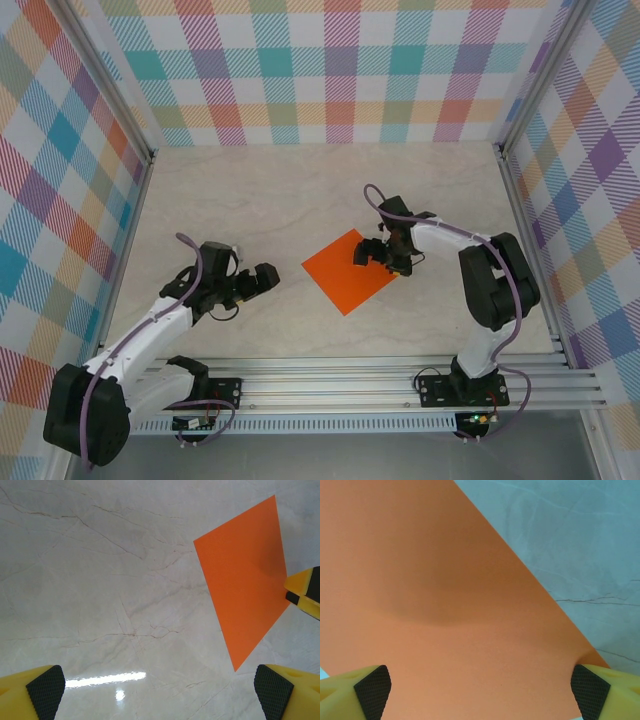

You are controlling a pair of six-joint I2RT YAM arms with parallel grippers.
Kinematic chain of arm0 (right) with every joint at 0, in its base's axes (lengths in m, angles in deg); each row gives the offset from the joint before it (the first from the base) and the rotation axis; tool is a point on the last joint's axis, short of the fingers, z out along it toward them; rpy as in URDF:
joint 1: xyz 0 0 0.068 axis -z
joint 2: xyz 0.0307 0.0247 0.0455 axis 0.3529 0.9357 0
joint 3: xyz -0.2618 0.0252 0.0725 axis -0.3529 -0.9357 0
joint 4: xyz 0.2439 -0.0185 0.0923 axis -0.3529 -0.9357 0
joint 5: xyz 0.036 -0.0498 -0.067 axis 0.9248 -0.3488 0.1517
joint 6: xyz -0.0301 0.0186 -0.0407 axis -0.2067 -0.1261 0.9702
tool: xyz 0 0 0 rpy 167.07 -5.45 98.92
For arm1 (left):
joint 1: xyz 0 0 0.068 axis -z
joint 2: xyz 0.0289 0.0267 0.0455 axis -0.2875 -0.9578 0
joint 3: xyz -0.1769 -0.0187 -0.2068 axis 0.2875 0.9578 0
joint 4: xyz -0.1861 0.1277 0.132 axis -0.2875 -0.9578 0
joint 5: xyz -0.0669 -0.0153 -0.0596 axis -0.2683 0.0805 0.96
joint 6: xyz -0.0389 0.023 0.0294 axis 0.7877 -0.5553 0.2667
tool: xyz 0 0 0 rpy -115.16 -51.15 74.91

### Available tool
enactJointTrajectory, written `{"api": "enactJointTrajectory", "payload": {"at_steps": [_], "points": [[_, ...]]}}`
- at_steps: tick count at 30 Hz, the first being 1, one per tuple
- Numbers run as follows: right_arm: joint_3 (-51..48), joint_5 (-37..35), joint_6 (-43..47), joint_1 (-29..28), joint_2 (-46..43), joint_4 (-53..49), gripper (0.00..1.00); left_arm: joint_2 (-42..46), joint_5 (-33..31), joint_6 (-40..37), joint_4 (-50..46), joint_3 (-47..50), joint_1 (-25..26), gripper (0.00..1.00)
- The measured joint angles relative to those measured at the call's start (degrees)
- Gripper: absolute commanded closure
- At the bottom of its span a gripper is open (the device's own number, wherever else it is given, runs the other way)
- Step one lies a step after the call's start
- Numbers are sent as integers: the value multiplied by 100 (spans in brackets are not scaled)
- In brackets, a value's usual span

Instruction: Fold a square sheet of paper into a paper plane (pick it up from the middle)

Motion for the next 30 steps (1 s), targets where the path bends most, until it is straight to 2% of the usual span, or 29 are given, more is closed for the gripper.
{"api": "enactJointTrajectory", "payload": {"at_steps": [5, 10, 15, 23, 30], "points": [[-514, -17, -164, -9, -382, 302, 6, -42, -120, 0, 0, -26, 92, 0], [-1381, 70, -719, -195, -1082, 710, 6, -42, -164, 59, 87, -26, 96, 0], [-1596, 42, -1108, -452, -1281, 839, 6, -39, -254, 393, 299, -138, 105, 0], [-1711, 26, -1554, -612, -1390, 990, 7, -42, -750, 1226, 306, -848, 122, 0], [-1672, -114, -1788, -811, -1558, 584, 6, -240, -1320, 1816, -367, -2391, 192, 0]]}}
